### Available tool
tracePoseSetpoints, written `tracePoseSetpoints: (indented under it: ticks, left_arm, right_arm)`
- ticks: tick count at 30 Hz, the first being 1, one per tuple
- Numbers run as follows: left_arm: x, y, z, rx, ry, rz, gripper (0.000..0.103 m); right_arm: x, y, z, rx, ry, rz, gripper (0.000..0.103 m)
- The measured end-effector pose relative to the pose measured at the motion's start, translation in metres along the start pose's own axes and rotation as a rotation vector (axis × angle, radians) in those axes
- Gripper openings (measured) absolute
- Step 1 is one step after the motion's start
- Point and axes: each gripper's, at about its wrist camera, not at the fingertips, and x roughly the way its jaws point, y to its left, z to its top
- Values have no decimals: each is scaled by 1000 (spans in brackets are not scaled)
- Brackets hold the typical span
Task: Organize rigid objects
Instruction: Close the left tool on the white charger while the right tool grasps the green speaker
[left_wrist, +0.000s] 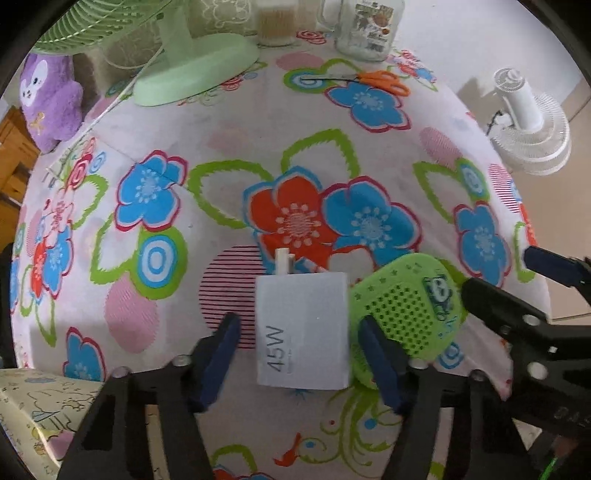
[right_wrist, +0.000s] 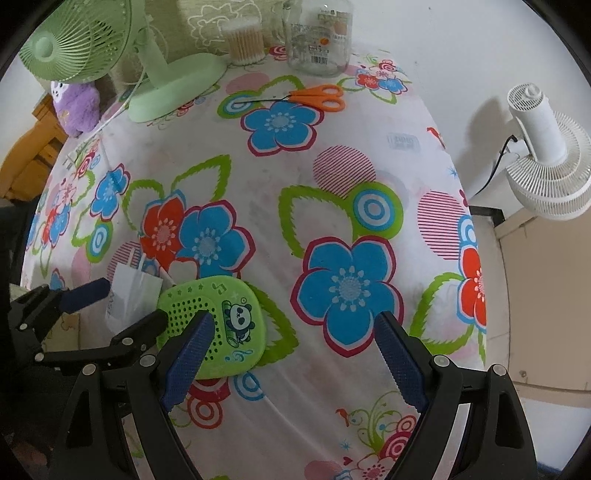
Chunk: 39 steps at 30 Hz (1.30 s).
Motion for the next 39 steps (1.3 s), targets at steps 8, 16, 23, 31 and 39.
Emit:
tracePoseSetpoints:
  ticks: [8,16,23,31,39]
  left_arm:
    - [-4,-1,-5,9,0,-9,50]
    - [-12,20,-22,-22,3,62,50]
    - [-10,24,-36,7,-4,106,50]
    - [-7,19,-46,29,-20,136,50]
    - [-6,16,-42,26,-17,131,50]
  right_arm:
    - [0,10,0,-22,7,-2,90]
    - [6,35,-4,-85,21,15,90]
    - [20,51,-6,-120,61,23,92]
    - [33,65,-7,-162,96,49,99]
    - [44,57,-10,-126,130,51,103]
